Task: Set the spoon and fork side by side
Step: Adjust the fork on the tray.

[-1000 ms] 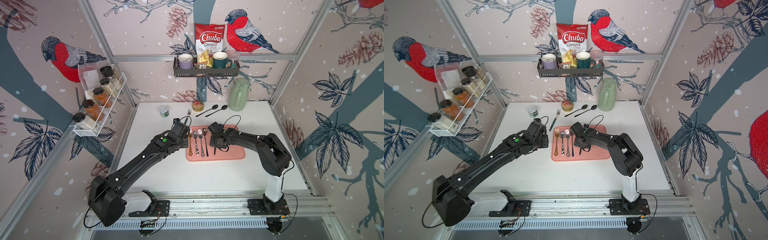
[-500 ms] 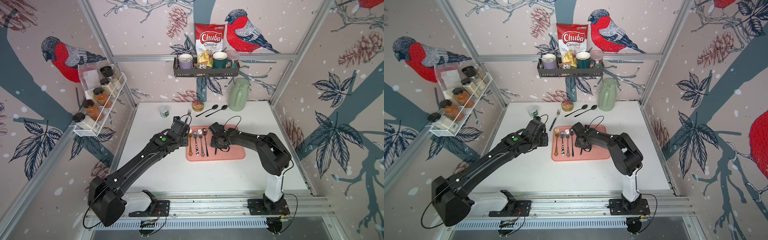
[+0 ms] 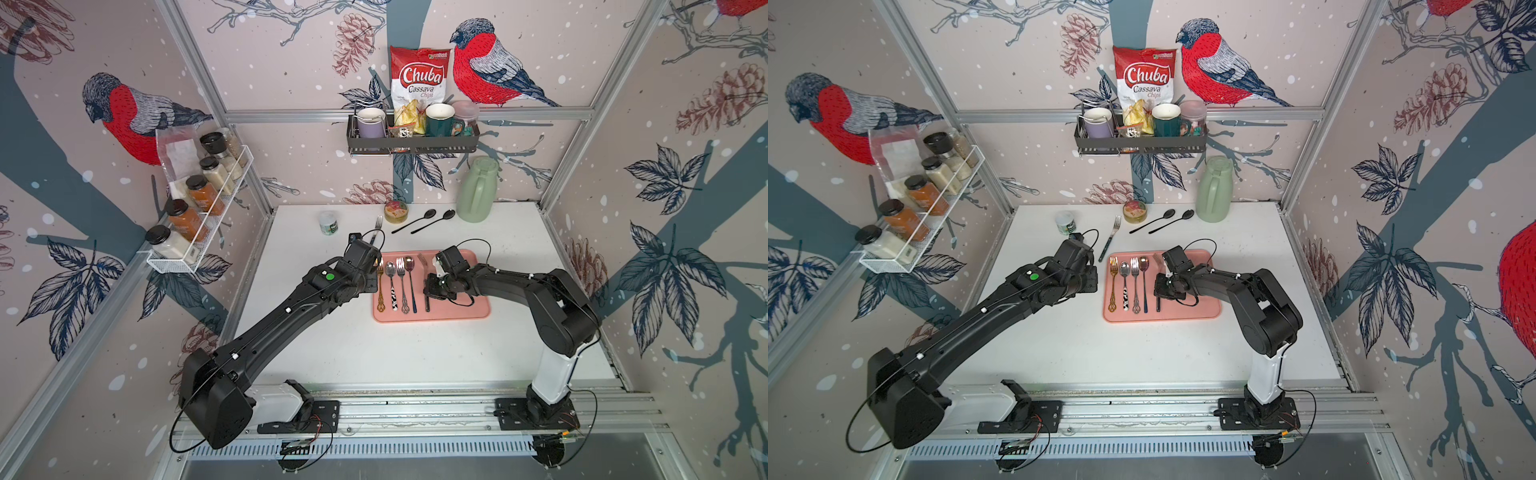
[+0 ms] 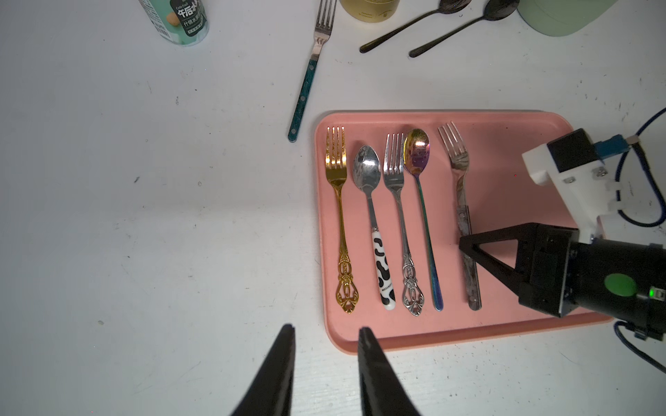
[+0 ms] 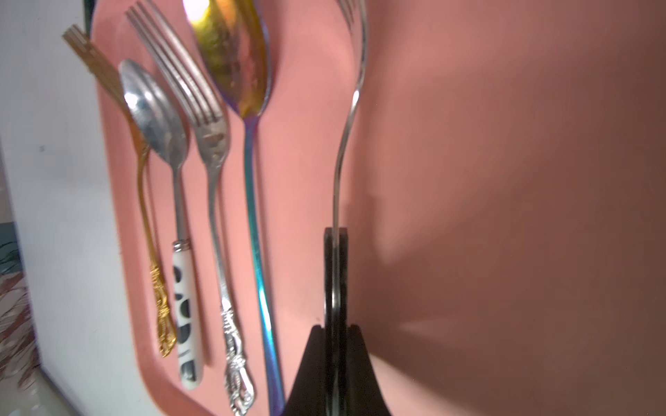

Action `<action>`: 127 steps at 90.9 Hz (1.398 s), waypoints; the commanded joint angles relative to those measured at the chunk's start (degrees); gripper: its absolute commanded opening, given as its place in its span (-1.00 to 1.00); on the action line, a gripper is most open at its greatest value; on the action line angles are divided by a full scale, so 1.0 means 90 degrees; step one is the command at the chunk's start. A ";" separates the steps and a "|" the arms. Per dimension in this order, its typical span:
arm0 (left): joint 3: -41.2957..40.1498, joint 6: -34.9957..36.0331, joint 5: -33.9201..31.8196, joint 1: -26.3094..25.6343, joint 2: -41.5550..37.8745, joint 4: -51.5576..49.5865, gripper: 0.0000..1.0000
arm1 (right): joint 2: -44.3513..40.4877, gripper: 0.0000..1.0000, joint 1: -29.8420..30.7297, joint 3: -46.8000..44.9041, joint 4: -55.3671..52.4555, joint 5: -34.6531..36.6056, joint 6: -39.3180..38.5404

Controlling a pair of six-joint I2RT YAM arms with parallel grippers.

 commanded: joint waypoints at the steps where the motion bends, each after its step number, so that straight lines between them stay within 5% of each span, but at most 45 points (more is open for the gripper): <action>1: 0.0018 0.0114 -0.0100 0.0029 -0.0057 -0.0051 -0.37 | 0.0180 -0.98 -0.0056 0.0053 0.0577 -0.0932 -0.0301; 36: -0.0088 0.0118 -0.0181 0.0026 -0.0407 -0.0169 -0.37 | -0.0132 -0.80 -0.0182 -0.0247 0.0335 -0.0272 -0.0284; 46: -0.0074 0.0128 -0.0118 0.0028 -0.0417 -0.0157 -0.37 | -0.0118 -0.37 -0.0203 -0.0269 0.0254 -0.0191 -0.0295; 56: -0.0087 0.0131 -0.0099 0.0028 -0.0428 -0.0173 -0.37 | -0.0186 -0.25 -0.0227 -0.0355 0.0277 -0.0103 -0.0264; 94: -0.0165 0.0137 0.0004 0.0028 -0.0405 -0.0048 -0.37 | -0.0304 -0.32 -0.0028 -0.0116 -0.0176 0.0506 -0.0453; 127: -0.0238 0.0139 0.0118 0.0028 -0.0367 0.0029 -0.38 | -0.0156 -0.45 0.0475 0.0584 -0.1135 0.2137 -0.0444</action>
